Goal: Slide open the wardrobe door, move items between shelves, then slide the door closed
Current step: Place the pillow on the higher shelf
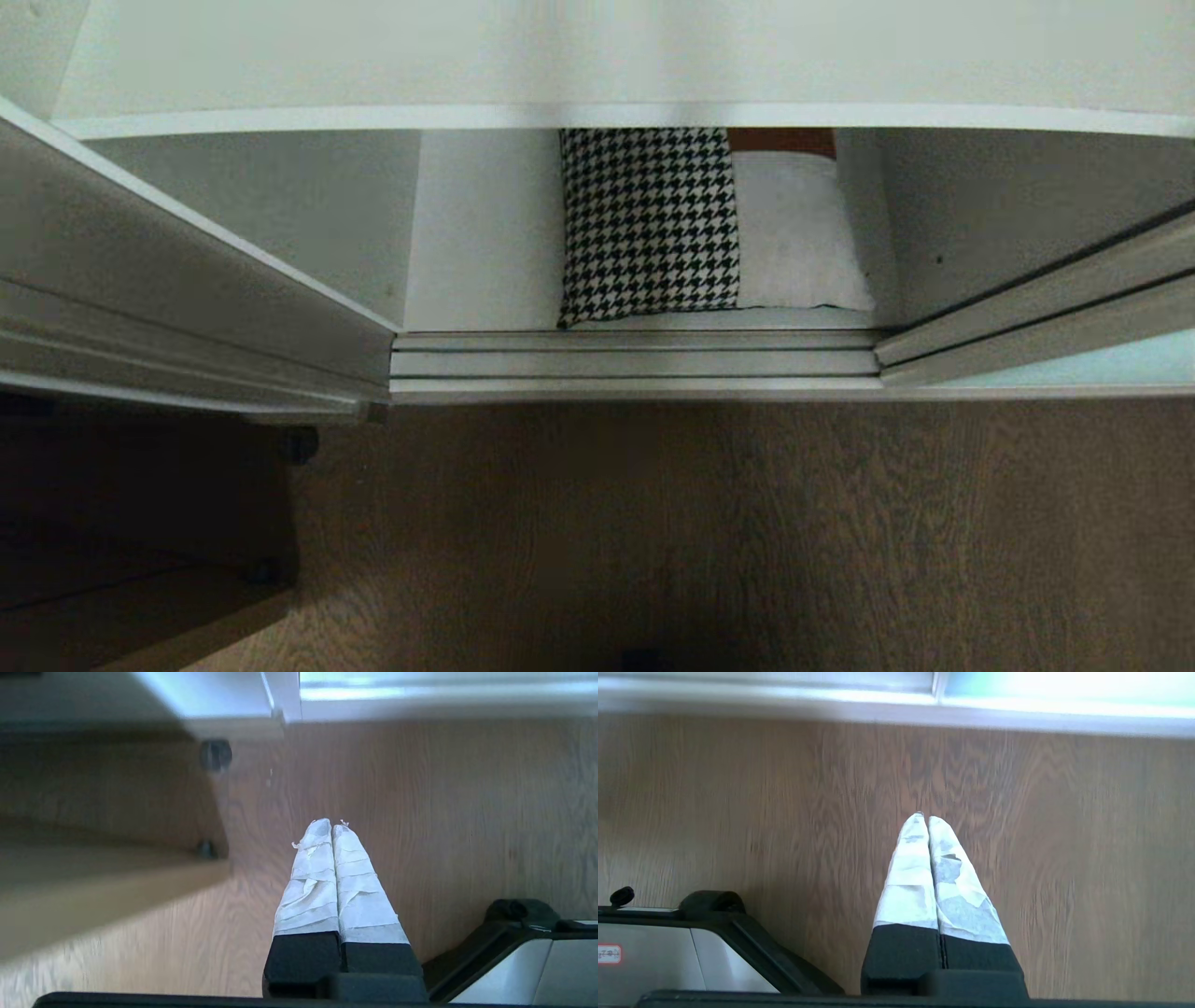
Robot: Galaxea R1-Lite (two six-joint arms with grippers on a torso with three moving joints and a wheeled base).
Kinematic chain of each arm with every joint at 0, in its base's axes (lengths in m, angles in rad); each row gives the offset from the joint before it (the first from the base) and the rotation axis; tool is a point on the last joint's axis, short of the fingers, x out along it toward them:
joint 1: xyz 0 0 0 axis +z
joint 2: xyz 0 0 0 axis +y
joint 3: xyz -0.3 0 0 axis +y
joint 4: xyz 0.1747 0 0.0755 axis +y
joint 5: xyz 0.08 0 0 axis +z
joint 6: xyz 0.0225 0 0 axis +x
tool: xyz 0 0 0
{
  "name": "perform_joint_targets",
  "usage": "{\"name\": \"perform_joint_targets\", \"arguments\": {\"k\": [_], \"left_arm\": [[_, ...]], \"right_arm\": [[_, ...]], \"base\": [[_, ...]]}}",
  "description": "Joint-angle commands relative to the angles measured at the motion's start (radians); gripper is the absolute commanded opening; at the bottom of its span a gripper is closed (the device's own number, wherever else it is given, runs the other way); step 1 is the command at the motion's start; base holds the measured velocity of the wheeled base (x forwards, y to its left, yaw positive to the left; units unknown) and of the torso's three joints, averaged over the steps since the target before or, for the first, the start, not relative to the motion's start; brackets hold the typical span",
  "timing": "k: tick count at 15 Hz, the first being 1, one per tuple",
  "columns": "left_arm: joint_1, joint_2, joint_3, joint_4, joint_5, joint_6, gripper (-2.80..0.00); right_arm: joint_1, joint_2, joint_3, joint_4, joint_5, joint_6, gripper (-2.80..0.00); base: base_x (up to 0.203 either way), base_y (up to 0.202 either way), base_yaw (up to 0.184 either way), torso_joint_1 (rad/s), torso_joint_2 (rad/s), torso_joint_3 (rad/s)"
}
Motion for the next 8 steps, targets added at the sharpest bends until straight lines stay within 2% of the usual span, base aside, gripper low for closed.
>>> {"name": "perform_joint_targets", "arguments": {"k": [1,2,8], "left_arm": [[0.000,0.002,0.002,-0.001,-0.001,0.000,-2.80],[0.000,0.002,0.002,-0.001,0.000,-0.001,-2.80],[0.000,0.002,0.002,0.000,0.002,-0.015,-2.80]], "right_arm": [[0.000,0.000,0.001,0.000,0.000,-0.001,-2.80],[0.000,0.000,0.000,0.000,0.000,-0.001,-2.80],[0.000,0.000,0.000,0.000,0.000,0.000,-2.80]], "base": [[0.179,0.000,-0.001,0.006,0.00,0.002],[0.132,0.000,0.000,0.014,0.00,-0.001],[0.000,0.000,0.000,0.000,0.00,0.000]]}}
